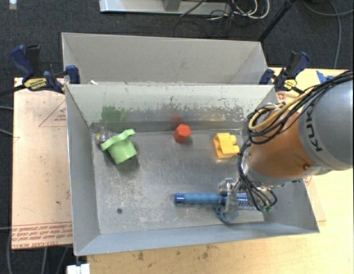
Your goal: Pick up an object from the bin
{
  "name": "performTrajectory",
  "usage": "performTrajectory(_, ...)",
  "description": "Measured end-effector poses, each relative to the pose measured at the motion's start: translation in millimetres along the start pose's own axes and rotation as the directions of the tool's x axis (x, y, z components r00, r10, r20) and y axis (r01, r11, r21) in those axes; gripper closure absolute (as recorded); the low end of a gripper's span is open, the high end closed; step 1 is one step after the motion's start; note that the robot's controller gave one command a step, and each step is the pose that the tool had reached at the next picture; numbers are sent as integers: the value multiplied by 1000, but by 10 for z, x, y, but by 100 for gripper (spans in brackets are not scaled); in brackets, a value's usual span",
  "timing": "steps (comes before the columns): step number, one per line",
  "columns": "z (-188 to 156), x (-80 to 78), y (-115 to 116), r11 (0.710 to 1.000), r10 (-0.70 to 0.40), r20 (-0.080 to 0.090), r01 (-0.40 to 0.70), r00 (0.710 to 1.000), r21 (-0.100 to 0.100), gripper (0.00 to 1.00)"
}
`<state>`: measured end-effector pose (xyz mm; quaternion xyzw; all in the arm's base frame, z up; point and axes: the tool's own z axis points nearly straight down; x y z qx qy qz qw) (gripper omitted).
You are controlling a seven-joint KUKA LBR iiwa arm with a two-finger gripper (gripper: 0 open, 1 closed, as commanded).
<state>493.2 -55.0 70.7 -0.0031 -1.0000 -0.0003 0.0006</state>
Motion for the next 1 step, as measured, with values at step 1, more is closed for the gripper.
performTrajectory(1,-1311,-85,8,995,-98,11,98,995,2,100)
